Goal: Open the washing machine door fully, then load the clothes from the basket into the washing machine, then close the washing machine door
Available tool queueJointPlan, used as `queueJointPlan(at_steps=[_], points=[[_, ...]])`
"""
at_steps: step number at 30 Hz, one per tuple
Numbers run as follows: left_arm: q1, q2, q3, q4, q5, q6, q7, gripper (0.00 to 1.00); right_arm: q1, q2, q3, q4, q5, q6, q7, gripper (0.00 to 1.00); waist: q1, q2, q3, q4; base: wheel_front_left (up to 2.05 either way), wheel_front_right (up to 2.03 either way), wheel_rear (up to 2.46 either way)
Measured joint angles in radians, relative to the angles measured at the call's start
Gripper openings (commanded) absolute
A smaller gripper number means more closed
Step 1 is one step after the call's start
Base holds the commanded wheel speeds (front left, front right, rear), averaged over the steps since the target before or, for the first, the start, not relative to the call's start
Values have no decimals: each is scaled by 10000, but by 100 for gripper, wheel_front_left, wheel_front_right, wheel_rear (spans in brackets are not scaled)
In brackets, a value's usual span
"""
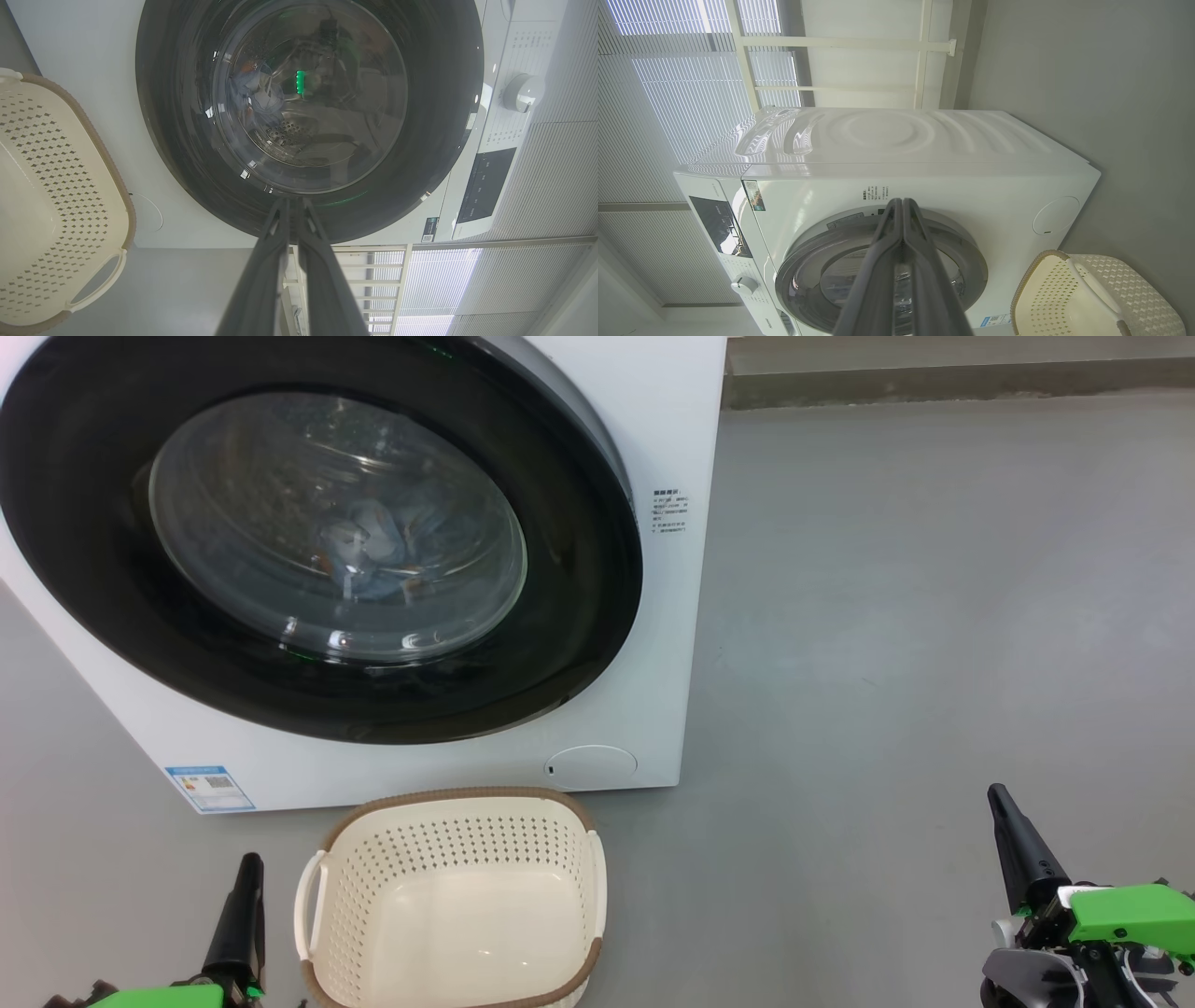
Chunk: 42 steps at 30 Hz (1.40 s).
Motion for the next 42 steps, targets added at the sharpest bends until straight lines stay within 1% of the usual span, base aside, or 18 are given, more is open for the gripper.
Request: queueJointPlan(at_steps=[42], points=[[0, 0, 0, 0, 0, 0, 0, 0, 0, 0, 0, 0, 0, 0, 0, 0, 0, 0, 0, 0, 0, 0, 0]])
